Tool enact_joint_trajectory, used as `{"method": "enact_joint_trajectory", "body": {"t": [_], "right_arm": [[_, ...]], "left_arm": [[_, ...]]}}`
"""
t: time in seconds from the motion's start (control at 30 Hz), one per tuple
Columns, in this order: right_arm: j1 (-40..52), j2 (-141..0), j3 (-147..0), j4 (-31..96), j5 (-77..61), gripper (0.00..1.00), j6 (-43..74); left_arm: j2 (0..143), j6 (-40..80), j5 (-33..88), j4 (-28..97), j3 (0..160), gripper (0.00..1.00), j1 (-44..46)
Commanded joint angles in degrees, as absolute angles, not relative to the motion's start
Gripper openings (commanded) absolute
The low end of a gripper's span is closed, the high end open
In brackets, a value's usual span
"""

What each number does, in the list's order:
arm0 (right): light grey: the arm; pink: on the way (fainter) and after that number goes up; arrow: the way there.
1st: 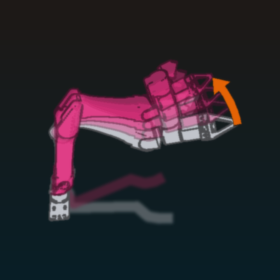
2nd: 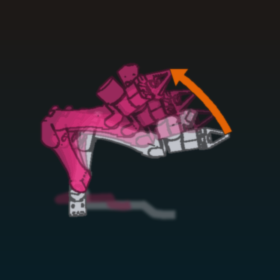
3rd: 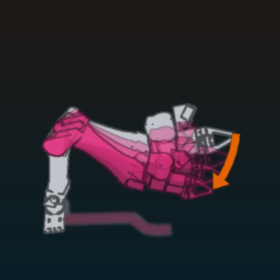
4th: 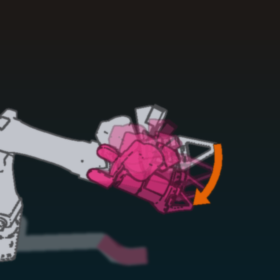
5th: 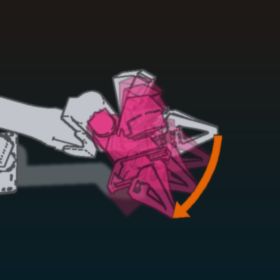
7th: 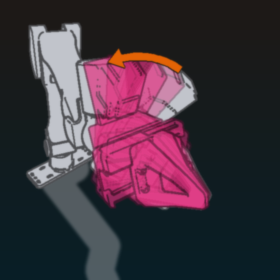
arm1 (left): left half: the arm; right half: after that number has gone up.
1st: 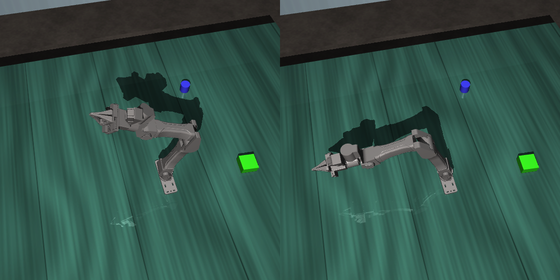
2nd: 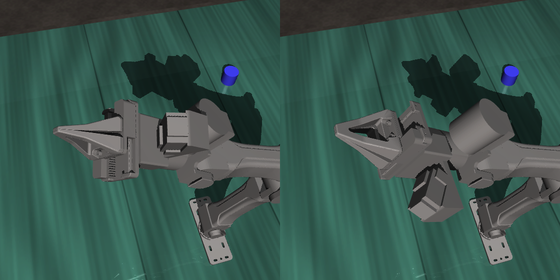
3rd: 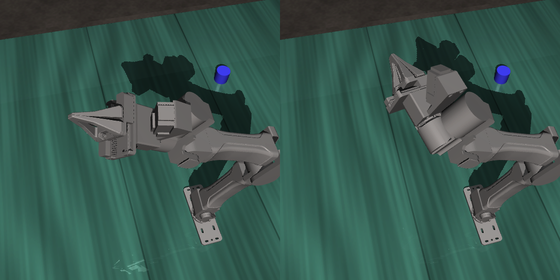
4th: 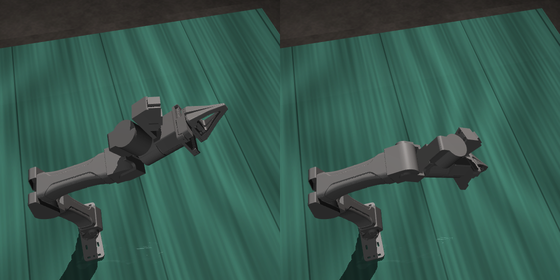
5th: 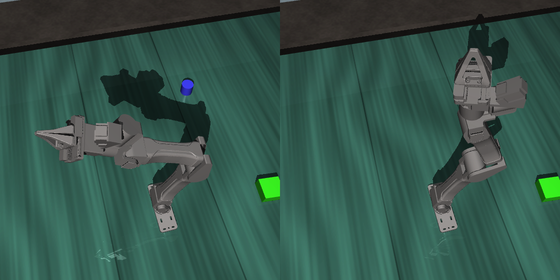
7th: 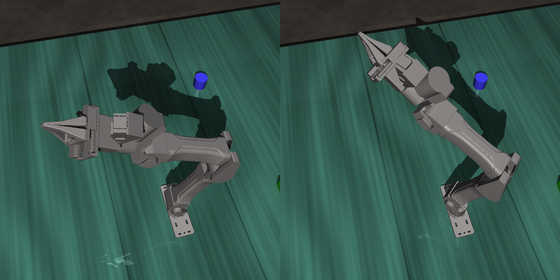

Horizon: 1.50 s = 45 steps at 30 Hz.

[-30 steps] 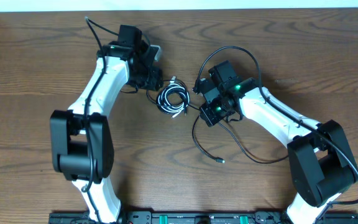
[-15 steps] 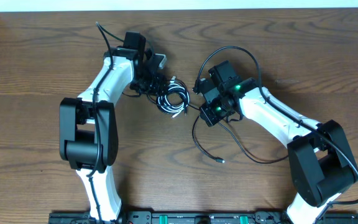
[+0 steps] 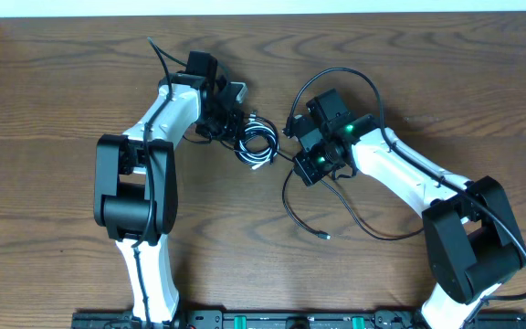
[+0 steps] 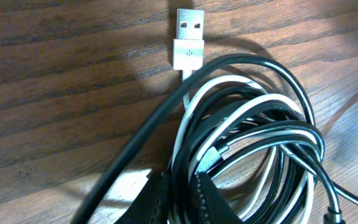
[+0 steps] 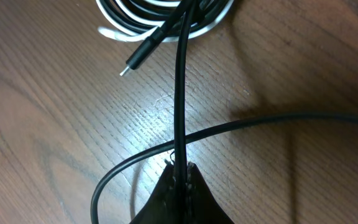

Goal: Untangle cables
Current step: 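Pull the black cable rightward with the right gripper, away from the bundle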

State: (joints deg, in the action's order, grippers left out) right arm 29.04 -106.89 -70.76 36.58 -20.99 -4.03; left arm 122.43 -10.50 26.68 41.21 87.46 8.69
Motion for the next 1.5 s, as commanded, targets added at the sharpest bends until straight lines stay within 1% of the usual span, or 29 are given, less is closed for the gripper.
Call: {"method": "enact_joint_trajectory", "body": {"t": [0.0,0.03,0.07,0.1,0.2,0.3,0.4,0.67,0.8,1.07,1.13,1.27,1.47], "right_arm": [[28.7,-106.3,-71.2,36.6,-21.4,0.01,-4.8],[28.7,-106.3,-71.2,36.6,-21.4,0.01,-4.9],[28.7,-106.3,-71.2,36.7,-21.4,0.01,-5.0],[28.6,-106.3,-71.2,36.7,-21.4,0.01,-5.4],[27.8,-106.2,-71.2,37.1,-21.4,0.01,-6.1],[26.6,-105.4,-71.2,37.5,-21.6,0.01,-6.1],[24.4,-102.3,-71.2,38.5,-21.9,0.01,-7.2],[18.6,-91.2,-71.2,38.6,-22.0,0.01,-8.1],[15.8,-84.6,-71.2,37.1,-22.0,0.01,-8.1],[13.7,-72.8,-71.2,31.7,-22.1,0.01,-9.8],[13.7,-70.4,-71.2,30.7,-22.3,0.01,-11.3],[13.7,-66.5,-71.2,30.0,-22.2,0.01,-14.1],[13.6,-61.7,-71.2,29.1,-22.0,0.01,-18.3]], "left_arm": [[123.7,-10.2,25.5,41.4,87.4,0.11,8.5],[123.7,-10.2,24.5,41.5,87.4,0.10,8.6],[123.7,-9.9,20.8,42.2,87.4,0.07,8.6],[123.7,-8.5,17.4,42.4,87.4,0.07,8.5],[123.7,-0.6,4.5,43.1,87.4,0.08,8.3],[123.7,5.1,-1.1,43.6,87.4,0.07,7.5],[123.7,8.3,-0.6,44.5,87.4,0.07,5.8],[123.7,8.9,0.5,44.9,87.4,0.07,2.9],[123.7,8.9,3.6,44.9,87.4,0.07,2.3],[123.7,8.9,4.4,44.9,87.4,0.07,2.4],[123.7,8.6,7.2,44.9,87.4,0.08,2.4],[123.0,3.8,14.4,44.8,87.8,0.07,2.0],[116.9,0.0,26.3,42.3,87.8,0.07,-0.9]]}}
